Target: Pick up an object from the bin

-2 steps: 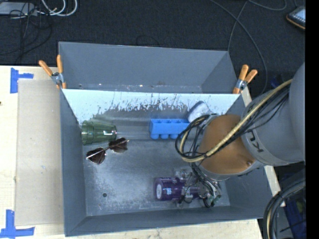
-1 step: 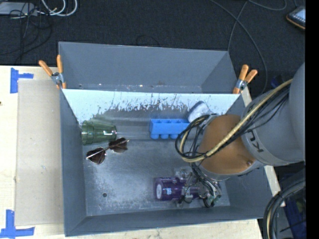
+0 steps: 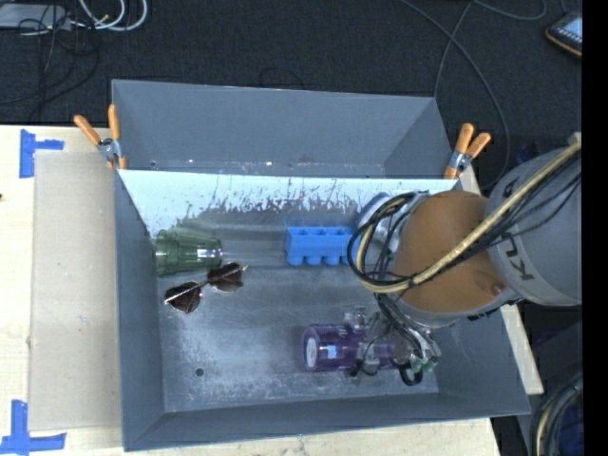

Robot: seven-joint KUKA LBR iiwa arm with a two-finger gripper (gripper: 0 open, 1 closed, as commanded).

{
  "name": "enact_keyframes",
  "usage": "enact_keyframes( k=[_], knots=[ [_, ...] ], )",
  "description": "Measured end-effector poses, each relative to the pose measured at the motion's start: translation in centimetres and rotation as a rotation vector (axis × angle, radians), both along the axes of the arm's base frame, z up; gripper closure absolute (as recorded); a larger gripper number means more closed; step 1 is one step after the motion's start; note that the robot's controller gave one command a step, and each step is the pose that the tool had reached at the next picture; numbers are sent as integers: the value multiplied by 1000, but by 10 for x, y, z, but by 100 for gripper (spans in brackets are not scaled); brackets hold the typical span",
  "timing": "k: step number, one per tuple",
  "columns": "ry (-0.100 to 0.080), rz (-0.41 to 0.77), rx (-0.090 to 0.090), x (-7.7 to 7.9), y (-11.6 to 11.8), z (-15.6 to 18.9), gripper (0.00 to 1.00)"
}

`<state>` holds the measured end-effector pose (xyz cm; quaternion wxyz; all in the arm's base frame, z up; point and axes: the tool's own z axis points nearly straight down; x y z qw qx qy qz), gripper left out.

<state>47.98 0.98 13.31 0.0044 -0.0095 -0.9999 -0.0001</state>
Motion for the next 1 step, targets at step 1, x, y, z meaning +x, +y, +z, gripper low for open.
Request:
enact_keyframes(
  k=[1],
  knots=[
    [4, 14, 1, 5, 12, 23, 100]
  ],
)
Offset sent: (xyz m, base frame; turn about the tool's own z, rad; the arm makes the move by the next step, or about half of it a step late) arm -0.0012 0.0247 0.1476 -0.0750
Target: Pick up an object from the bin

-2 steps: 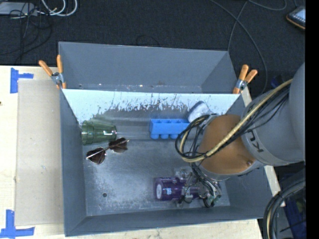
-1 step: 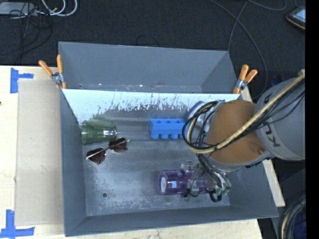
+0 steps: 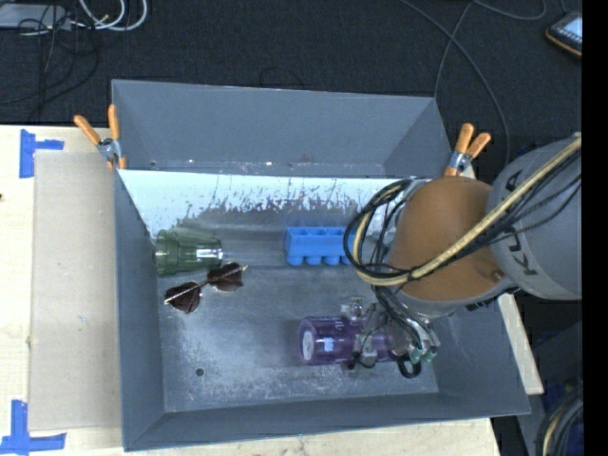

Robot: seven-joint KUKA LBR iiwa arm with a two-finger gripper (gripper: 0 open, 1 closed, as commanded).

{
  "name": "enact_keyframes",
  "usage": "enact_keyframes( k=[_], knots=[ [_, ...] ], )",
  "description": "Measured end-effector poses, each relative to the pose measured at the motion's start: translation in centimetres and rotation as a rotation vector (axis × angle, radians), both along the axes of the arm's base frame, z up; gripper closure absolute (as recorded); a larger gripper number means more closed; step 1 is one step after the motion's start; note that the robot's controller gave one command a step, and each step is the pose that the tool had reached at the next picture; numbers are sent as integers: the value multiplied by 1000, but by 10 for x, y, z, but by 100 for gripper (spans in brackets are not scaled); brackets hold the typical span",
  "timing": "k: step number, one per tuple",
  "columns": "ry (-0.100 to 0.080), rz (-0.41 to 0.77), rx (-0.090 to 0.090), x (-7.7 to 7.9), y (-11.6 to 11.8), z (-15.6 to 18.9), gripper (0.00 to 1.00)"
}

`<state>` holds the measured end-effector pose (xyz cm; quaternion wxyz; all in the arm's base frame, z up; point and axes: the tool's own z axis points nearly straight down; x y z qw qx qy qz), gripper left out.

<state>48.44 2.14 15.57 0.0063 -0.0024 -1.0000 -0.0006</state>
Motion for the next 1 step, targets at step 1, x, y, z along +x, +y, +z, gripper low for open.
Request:
enact_keyframes(
  k=[1],
  knots=[
    [4, 29, -1, -4, 6, 63, 100]
  ],
)
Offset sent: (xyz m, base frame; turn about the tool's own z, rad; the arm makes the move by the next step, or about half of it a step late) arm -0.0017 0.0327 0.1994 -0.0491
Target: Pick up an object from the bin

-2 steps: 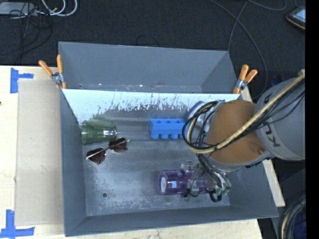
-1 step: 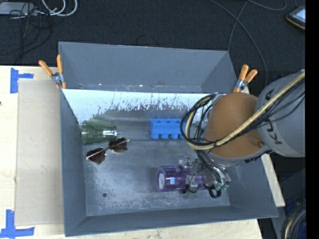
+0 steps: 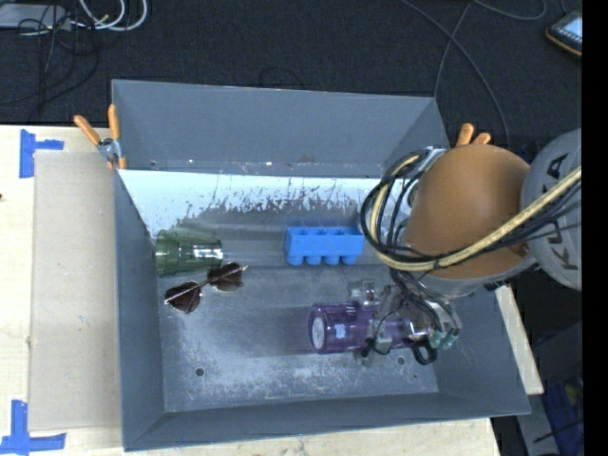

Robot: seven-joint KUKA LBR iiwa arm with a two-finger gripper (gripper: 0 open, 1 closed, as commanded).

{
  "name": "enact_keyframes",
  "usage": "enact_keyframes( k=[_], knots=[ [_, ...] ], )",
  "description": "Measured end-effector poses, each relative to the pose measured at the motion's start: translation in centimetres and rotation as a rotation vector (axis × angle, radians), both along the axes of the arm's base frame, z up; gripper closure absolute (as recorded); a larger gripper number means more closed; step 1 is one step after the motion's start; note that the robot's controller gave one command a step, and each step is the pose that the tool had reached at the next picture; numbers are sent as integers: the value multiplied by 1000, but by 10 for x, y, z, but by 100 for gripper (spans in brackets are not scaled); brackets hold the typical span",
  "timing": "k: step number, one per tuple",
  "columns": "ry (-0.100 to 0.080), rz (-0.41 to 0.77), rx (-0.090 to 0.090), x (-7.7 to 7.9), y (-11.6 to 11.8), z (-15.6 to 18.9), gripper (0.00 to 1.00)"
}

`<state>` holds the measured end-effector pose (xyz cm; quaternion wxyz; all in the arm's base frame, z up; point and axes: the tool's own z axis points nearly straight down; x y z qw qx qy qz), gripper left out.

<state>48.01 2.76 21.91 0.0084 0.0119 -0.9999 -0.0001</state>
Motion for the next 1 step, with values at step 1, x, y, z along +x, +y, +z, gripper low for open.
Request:
enact_keyframes(
  k=[1],
  knots=[
    [7, 14, 0, 1, 14, 77, 100]
  ],
)
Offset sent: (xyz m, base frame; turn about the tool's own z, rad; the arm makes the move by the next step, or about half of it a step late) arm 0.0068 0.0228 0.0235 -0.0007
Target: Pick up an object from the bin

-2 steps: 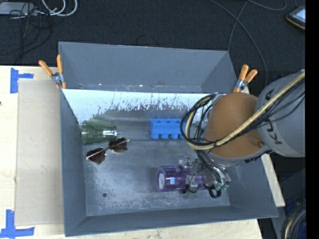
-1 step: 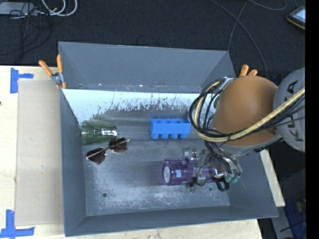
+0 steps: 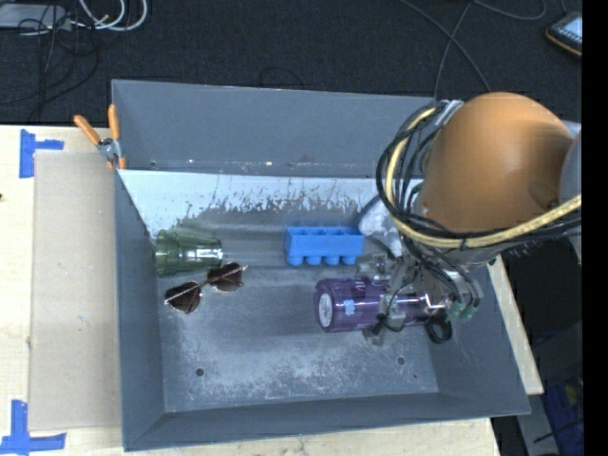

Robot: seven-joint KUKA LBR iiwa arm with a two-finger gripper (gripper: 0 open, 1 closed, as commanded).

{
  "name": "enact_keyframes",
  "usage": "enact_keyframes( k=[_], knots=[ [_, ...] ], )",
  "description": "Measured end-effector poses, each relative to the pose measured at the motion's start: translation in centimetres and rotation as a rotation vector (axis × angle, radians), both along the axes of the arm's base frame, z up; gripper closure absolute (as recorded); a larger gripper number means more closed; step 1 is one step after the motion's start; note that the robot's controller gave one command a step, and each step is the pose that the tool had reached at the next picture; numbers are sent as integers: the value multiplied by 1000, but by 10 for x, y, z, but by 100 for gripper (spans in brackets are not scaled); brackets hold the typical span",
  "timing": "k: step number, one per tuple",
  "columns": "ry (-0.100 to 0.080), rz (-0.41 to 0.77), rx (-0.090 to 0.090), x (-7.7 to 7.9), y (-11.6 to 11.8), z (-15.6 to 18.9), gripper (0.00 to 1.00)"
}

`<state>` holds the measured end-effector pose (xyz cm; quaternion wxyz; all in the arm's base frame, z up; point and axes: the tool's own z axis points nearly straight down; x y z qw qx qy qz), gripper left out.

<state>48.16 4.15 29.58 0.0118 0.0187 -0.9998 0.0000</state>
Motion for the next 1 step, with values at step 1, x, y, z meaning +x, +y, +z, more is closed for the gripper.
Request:
enact_keyframes(
  k=[1],
  knots=[
    [-11, -1, 1, 2, 3, 27, 100]
  ],
)
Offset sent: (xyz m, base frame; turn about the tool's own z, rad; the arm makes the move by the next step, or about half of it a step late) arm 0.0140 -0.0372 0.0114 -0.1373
